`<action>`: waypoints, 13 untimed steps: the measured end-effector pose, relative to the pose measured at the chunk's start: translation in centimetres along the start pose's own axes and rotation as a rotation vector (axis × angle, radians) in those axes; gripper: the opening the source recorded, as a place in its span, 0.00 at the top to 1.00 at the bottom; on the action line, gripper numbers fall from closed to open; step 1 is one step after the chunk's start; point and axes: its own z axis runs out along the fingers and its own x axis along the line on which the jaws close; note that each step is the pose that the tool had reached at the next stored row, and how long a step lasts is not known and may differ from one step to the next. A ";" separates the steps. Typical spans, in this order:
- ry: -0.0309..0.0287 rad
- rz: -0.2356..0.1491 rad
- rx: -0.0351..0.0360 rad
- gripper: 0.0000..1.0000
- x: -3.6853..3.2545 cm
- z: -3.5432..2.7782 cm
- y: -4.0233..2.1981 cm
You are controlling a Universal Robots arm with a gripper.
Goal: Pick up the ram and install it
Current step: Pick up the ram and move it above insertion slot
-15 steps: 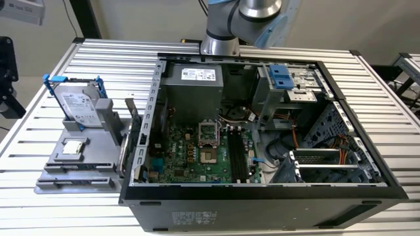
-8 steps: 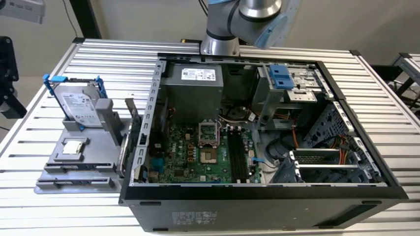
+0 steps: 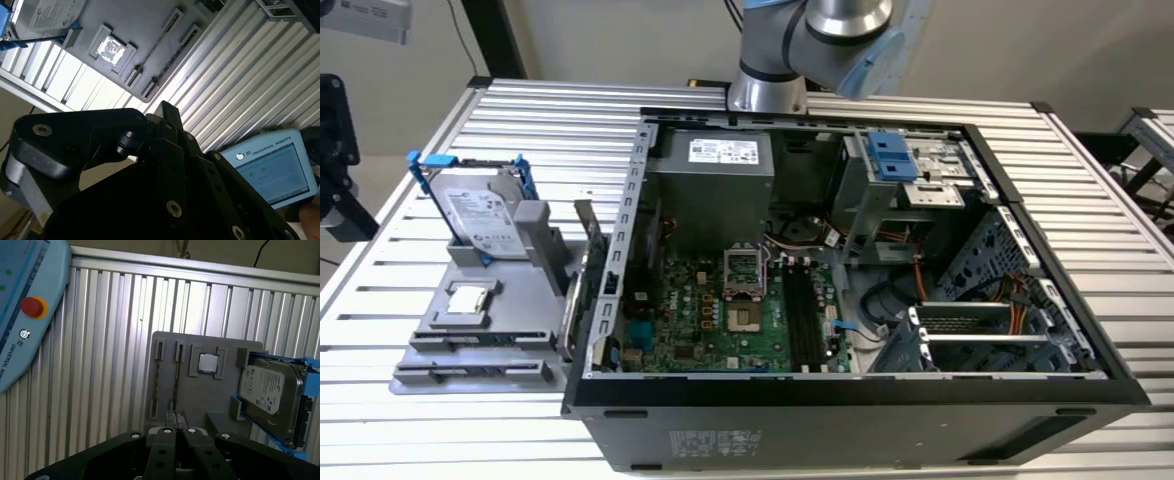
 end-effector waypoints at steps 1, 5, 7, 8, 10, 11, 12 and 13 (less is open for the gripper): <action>0.0001 0.000 -0.0001 1.00 0.00 0.00 0.00; -0.0001 0.000 -0.0001 1.00 0.00 -0.01 0.00; -0.0003 0.000 -0.0001 1.00 0.00 -0.01 0.00; -0.0003 0.000 -0.0001 1.00 0.00 -0.01 0.00; -0.0005 0.000 0.0000 0.00 0.00 0.00 0.00; -0.0005 0.000 0.0000 0.00 0.00 0.00 0.00; -0.0006 0.000 0.0000 0.00 0.00 0.00 0.00; -0.0006 0.000 0.0000 0.00 0.00 0.00 0.00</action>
